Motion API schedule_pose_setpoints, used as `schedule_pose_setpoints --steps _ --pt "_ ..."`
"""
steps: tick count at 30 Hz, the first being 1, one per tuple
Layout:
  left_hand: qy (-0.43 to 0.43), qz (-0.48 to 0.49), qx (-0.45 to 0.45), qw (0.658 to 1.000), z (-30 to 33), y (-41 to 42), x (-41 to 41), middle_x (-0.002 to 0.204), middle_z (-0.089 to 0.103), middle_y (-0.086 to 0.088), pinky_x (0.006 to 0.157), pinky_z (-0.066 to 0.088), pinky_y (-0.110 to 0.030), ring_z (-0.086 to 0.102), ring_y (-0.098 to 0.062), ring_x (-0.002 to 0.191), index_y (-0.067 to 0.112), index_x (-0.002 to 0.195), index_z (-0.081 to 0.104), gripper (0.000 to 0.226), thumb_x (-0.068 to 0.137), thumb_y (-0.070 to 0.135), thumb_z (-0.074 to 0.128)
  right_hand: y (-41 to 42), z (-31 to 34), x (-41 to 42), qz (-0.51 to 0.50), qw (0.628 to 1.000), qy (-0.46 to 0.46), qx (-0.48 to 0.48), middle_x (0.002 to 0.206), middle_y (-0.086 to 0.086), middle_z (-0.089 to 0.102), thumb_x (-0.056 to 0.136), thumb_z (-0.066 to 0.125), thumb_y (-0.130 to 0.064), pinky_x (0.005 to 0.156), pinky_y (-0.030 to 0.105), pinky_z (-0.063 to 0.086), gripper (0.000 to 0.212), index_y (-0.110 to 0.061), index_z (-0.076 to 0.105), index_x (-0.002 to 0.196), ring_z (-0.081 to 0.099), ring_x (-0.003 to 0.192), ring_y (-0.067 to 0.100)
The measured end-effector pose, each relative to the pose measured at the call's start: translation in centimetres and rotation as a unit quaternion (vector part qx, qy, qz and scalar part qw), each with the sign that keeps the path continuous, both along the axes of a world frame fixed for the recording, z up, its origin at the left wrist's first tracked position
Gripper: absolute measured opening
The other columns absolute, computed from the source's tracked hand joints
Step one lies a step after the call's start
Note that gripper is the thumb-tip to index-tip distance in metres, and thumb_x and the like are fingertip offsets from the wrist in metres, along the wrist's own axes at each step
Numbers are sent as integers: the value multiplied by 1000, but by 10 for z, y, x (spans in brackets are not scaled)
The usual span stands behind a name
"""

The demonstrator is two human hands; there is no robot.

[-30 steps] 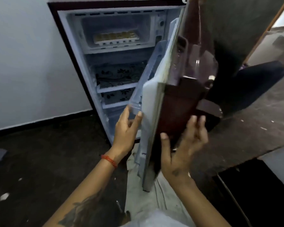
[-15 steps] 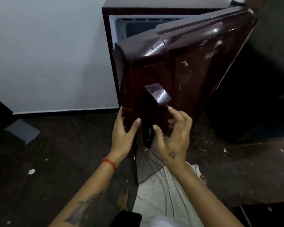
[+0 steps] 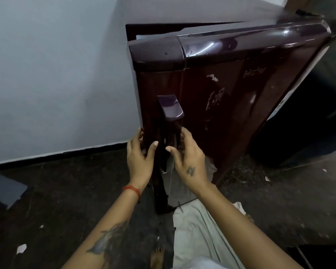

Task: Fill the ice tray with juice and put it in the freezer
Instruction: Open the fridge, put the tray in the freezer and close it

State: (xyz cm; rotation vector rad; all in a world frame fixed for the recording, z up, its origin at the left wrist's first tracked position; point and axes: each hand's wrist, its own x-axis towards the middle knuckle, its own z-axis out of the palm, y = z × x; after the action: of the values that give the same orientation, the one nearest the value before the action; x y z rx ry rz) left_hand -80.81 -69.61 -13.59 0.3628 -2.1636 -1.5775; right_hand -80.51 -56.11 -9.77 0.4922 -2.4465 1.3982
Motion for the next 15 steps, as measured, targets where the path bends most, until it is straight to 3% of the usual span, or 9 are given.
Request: schedule_pose_setpoints --steps 3,10,13,15 --pt "-3 -10 -3 1000 -5 -14 -24 137 45 -7 91 50 -29 49 -17 122 21 139 41 57 87 27 64 -21 0 -24 -22 1000 2 16 131 7 56 93 56 -27 91 37 53 53 -9 36 139 60 114 19" --pt "-25 -33 -9 999 -9 -23 -60 146 37 -10 99 48 -41 43 -21 129 17 147 29 64 90 26 58 -47 -4 -57 -68 997 -1 30 122 7 62 91 57 -26 82 37 56 50 -11 39 135 68 96 22" --pt "-35 -57 -35 997 -11 -20 -59 155 23 -9 108 38 -43 30 -24 139 18 151 16 67 95 27 51 -48 -6 -56 -79 996 7 40 118 9 63 91 57 -27 81 27 54 49 -11 39 134 66 96 23" --pt "-41 -66 -56 995 -13 -18 -55 158 15 -6 114 26 -35 20 -21 144 17 152 9 65 98 27 45 -48 -8 -54 -87 995 6 54 115 10 64 92 55 -28 78 23 50 47 -13 39 134 64 98 22"
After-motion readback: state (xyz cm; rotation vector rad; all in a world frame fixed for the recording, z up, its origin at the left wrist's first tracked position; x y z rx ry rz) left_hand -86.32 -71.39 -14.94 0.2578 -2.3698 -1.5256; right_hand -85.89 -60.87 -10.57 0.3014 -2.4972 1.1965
